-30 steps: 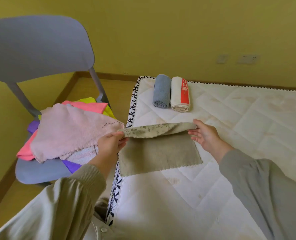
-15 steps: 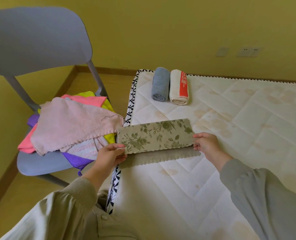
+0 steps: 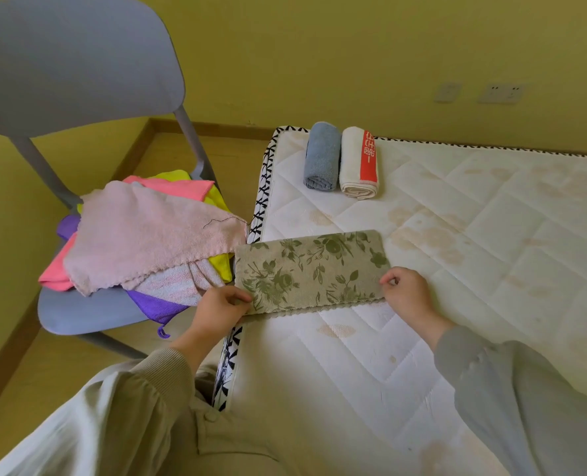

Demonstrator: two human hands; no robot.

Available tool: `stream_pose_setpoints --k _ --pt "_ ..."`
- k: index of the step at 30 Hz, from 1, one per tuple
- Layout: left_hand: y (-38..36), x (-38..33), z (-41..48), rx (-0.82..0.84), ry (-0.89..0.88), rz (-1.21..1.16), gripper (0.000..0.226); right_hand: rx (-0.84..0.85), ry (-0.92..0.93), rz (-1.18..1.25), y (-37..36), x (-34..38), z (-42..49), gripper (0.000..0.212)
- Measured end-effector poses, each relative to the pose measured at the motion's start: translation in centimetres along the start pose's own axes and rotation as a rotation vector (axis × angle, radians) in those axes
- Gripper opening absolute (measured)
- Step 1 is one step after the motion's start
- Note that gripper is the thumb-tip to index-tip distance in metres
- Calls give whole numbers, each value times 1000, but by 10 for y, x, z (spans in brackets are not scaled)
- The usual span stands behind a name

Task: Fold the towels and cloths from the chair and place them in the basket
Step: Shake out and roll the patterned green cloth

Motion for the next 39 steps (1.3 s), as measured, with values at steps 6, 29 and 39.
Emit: stream_pose_setpoints --k 6,29,39 --pt "-8 -10 -5 52 -205 235 18 14 147 -175 -8 3 -3 13" --pt "-85 -43 20 -18 -705 795 72 119 541 -597 -100 61 1 59" --pt "-84 -41 21 -32 -679 786 73 -155 158 -630 -45 26 37 67"
Point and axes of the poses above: each hand's wrist, its own z-axis towards the middle knuckle, its own y-axis out of the back of the hand, x = y × z, the point moved 9 cm from there along z, towards the middle knuckle, and after that the axes turned 15 degrees about -x, right-handed, at the moved point
